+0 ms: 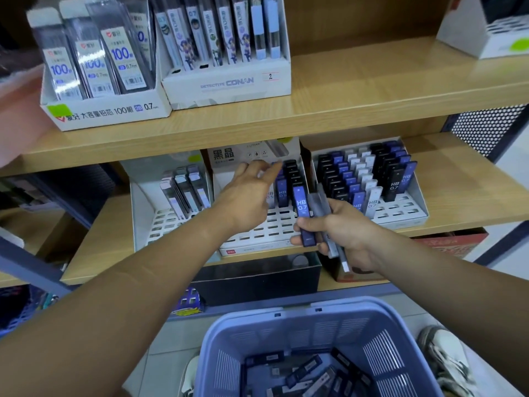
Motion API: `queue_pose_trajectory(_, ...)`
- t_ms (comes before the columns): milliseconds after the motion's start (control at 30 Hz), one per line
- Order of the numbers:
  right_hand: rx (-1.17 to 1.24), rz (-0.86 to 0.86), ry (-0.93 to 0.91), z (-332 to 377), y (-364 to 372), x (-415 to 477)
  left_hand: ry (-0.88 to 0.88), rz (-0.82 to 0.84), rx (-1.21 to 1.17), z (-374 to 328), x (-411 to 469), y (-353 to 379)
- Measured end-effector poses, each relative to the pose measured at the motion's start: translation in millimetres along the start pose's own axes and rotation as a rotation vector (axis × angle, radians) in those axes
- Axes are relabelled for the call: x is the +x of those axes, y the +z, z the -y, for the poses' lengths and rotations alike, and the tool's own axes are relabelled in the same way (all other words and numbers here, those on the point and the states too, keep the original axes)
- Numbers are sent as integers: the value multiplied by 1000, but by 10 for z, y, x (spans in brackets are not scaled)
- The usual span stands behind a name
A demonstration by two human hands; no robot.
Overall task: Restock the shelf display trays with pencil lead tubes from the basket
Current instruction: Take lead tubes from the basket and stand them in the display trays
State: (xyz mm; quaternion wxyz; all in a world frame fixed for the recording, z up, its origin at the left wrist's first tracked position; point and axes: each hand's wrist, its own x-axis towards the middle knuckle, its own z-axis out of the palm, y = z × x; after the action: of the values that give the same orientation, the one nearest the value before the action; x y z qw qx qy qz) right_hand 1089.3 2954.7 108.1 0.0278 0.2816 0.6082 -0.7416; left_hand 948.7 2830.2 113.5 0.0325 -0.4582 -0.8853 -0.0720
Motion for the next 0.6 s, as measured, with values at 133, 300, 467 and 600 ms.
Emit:
queue_pose_trajectory(133,-9,30,-52,92,24,-74,-255,89,-928,-177,-109,-306)
queue_pose_trajectory(300,-30,96,-39,136,93,-143,-312,152,-1253,-89,-294,-452)
queue_pose_trajectory(467,-107,134,-17,132,179,-161,-447,149,-1364,68,-491,-540)
queue_pose_trajectory(600,-124,122,-42,103,269,-150,-448,256,-1308,199,-648,-605)
